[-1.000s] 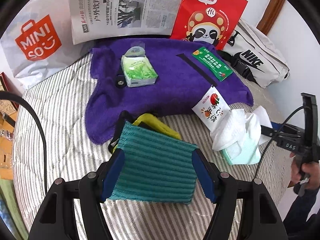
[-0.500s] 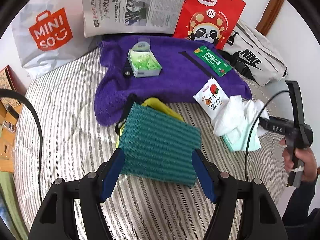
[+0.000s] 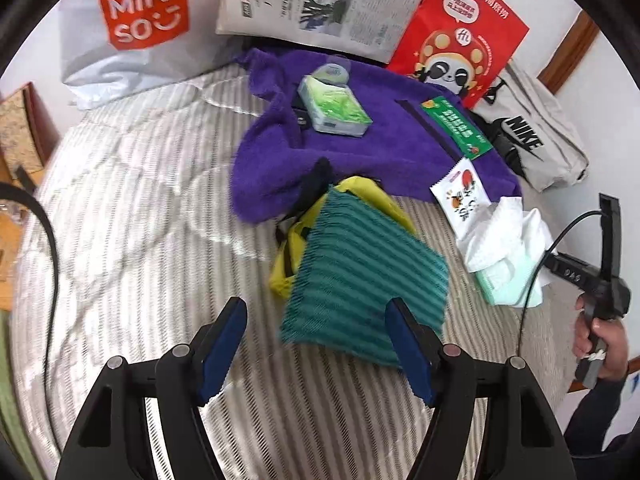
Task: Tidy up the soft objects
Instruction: 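Lift the teal striped cloth with the left gripper while the right lifts the white sponge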
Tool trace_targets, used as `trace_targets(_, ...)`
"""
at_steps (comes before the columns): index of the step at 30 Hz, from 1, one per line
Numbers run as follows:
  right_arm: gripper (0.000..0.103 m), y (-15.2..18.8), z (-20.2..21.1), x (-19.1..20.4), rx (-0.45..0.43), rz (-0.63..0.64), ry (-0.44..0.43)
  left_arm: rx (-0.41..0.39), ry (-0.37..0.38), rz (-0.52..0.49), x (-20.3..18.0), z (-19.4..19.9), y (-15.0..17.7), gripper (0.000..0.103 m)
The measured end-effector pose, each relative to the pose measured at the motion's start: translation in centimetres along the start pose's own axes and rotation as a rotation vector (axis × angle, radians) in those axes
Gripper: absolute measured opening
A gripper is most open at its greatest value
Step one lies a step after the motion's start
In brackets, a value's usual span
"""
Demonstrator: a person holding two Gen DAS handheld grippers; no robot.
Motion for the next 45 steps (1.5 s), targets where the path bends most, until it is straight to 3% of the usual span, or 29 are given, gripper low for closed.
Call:
trace_targets(5,0.031,0.0,-0.1,0.2,-0.005,0.036,0.015,0.003,0.065,0.026,-0.5,-1.3,-0.1,0.070)
trace_targets(8,0.031,0.0,-0.2,0.1,-0.005,0.025,0.002,-0.032,0.078,0.044,-0.8,-0.4,-0.4,0.064)
trace_targets(14,0.032,0.2,-0.5,0.1,0.002,0.033,0.006,-0.079,0.098,-0.033,-3.7,2.1,-1.4,0.064)
trace_targets(18,0.032,0.2,-0.4,0.0,-0.001,0.025,-0.002,-0.085,0.072,-0.086,-5.2,2.2,-1.7,0.064)
trace_targets(21,0.032,0.2,-0.4,-0.1,-0.002,0.020,-0.016,-0.063,0.132,-0.087,-6.6,2.5,-1.4,0.052)
trace_targets(23,0.032,0.3,-0.4,-0.2,-0.002,0.018,-0.024,-0.067,0.161,-0.108,-7.7,2.8,-1.5,0.052)
trace_targets(29,0.032,0.2,-0.4,-0.1,-0.007,0.015,-0.035,-0.041,0.116,-0.157,-9.4,0.8,-1.7,0.049)
trace_targets(31,0.032,0.3,-0.3,-0.1,-0.008,0.007,-0.041,-0.016,0.102,-0.165,-9.6,-0.4,-1.4,0.024)
trace_targets(32,0.032,0.3,-0.3,-0.1,-0.009,0.005,-0.043,-0.001,0.100,-0.172,-9.8,-1.0,-1.2,0.022)
trace_targets(36,0.032,0.3,-0.2,-0.1,-0.015,0.007,-0.042,-0.011,0.123,-0.181,-10.6,-1.9,-0.9,0.018)
trace_targets(41,0.030,0.2,0.0,-0.2,-0.021,-0.004,-0.070,-0.024,0.100,-0.228,-11.3,-1.9,-0.7,0.018)
trace_targets(45,0.030,0.3,-0.1,-0.1,-0.024,0.006,-0.070,-0.012,0.102,-0.189,-10.8,-2.2,-0.8,0.019)
Point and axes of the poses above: each gripper's, at about its wrist camera, not at the fingertips, and z roughly against the way its jaws point, x to its left, y to its underside, the point moved 8 cm from there along -z, roughly the way its jaws point, and after that the axes turned 7 degrees about -x, right-handed, at the moved point
